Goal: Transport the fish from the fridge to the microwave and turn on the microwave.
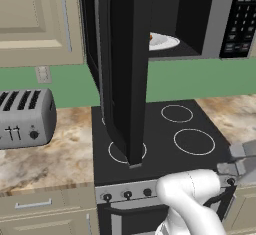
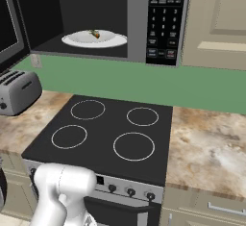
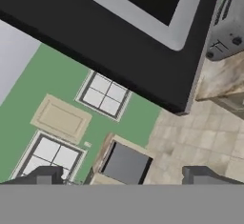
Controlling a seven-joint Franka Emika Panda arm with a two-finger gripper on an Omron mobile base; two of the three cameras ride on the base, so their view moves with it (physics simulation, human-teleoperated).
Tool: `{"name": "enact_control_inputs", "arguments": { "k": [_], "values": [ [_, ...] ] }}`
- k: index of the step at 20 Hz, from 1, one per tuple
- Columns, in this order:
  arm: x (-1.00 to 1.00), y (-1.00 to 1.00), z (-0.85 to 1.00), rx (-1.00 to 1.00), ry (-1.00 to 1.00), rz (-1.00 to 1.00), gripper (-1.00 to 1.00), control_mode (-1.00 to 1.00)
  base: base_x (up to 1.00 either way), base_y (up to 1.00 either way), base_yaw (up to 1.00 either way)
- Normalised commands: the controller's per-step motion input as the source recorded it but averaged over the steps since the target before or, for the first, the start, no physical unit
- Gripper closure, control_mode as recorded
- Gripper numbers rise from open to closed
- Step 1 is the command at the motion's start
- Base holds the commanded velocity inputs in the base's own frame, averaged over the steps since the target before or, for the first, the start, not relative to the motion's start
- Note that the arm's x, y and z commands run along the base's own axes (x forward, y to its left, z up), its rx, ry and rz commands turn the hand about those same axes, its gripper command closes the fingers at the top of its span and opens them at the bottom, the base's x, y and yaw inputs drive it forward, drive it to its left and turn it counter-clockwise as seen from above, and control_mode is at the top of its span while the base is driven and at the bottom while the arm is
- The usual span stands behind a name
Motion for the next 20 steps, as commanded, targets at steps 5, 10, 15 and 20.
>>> {"name": "enact_control_inputs", "arguments": {
  "k": [5,10,15,20],
  "values": [
    [-0.32,0.37,0.0,0.11,0.05,-0.04,-1.0,-1.0,0.0,0.0,0.0],
    [-0.08,0.49,-0.05,0.05,0.11,-0.04,-1.0,-1.0,0.0,0.0,0.0],
    [0.06,0.6,-0.14,0.02,0.07,-0.04,-1.0,-1.0,0.0,0.0,0.0],
    [0.19,0.61,-0.13,0.04,0.13,-0.09,-1.0,-1.0,0.0,0.0,0.0]
  ]
}}
